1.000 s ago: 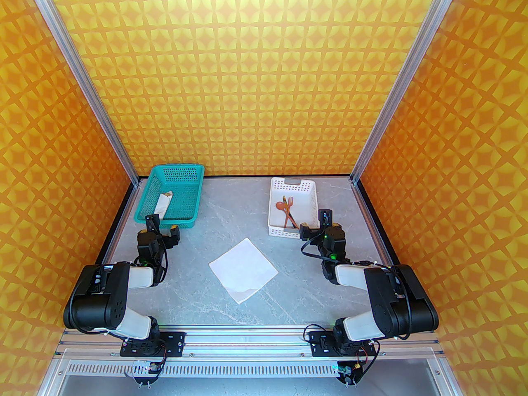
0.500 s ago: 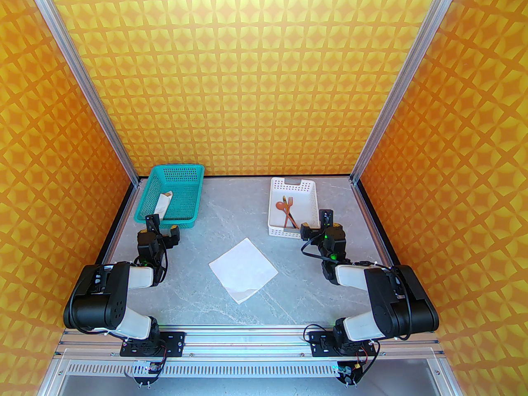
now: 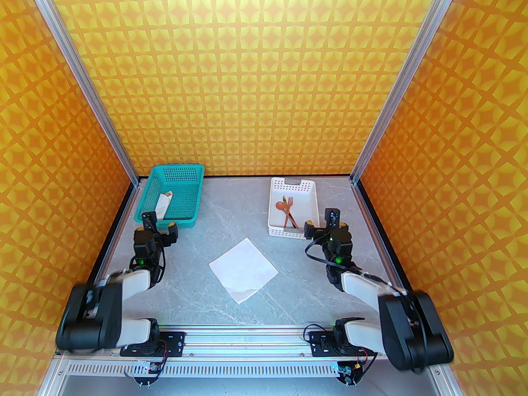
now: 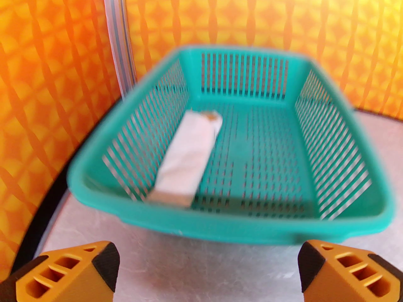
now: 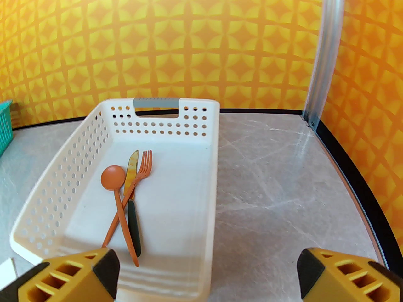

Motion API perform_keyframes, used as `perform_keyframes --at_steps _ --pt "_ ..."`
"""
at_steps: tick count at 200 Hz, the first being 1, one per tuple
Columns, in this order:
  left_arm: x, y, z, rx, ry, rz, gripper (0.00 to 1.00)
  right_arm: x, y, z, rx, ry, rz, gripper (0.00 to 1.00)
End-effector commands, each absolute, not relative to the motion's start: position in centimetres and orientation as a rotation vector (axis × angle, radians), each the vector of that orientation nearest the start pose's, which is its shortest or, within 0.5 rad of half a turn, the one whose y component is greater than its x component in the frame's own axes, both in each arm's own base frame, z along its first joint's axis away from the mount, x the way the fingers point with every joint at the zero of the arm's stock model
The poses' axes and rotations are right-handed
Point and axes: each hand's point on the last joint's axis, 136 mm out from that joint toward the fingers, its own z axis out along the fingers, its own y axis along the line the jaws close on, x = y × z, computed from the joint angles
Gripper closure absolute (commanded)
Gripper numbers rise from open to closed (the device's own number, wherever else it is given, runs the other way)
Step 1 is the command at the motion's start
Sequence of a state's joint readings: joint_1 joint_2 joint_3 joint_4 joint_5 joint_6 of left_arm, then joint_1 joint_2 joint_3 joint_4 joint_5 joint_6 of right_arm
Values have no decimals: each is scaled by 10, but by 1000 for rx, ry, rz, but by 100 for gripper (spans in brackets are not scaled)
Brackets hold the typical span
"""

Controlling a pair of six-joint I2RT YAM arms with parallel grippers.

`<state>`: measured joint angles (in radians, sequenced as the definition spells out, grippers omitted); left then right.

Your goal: Place the utensils on the paper napkin and roll it up

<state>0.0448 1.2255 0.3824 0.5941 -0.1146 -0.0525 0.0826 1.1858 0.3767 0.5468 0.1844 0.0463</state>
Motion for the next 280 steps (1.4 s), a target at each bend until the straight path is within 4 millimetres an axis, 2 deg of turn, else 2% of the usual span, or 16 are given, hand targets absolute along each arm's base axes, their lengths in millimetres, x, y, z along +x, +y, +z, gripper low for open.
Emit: perform_keyframes --at_steps 1,14,35,49,64,78,106,126,132,135,145,186,222,247,280 --pt "358 20 176 -216 1906 -45 1 355 -7 168 207 1899 -44 1" --pt "348 8 186 -228 1929 -129 1 345 -2 177 222 1921 9 1" --pt "332 -22 202 -177 1982 -280 1 331 9 194 225 1951 111 1" --pt "319 -42 203 -152 2057 -364 0 319 18 201 231 2020 177 1" --pt "306 -69 203 -112 2133 -497 5 308 32 206 218 2098 281 1" --pt "294 -97 198 -72 2204 -636 10 298 52 206 197 2163 425 2" --pt "270 -157 176 10 2336 -853 18 276 81 190 233 2265 676 6" --pt "257 -195 155 89 2436 -928 26 264 98 174 284 2314 816 11" --pt "255 -203 152 104 2453 -941 30 260 104 169 286 2333 838 14" --pt "255 -207 142 100 2491 -937 32 257 106 166 284 2343 846 15" --pt "256 -216 130 92 2528 -950 38 250 116 157 261 2380 851 18" --pt "264 -231 90 10 2623 -955 52 230 148 121 206 2508 850 33" --pt "267 -230 70 -7 2681 -908 59 221 179 93 67 2618 749 46" --pt "270 -226 58 -27 2711 -854 63 226 200 80 -31 2665 661 62" --pt "272 -223 47 -28 2739 -807 71 240 218 66 -87 2691 551 74"
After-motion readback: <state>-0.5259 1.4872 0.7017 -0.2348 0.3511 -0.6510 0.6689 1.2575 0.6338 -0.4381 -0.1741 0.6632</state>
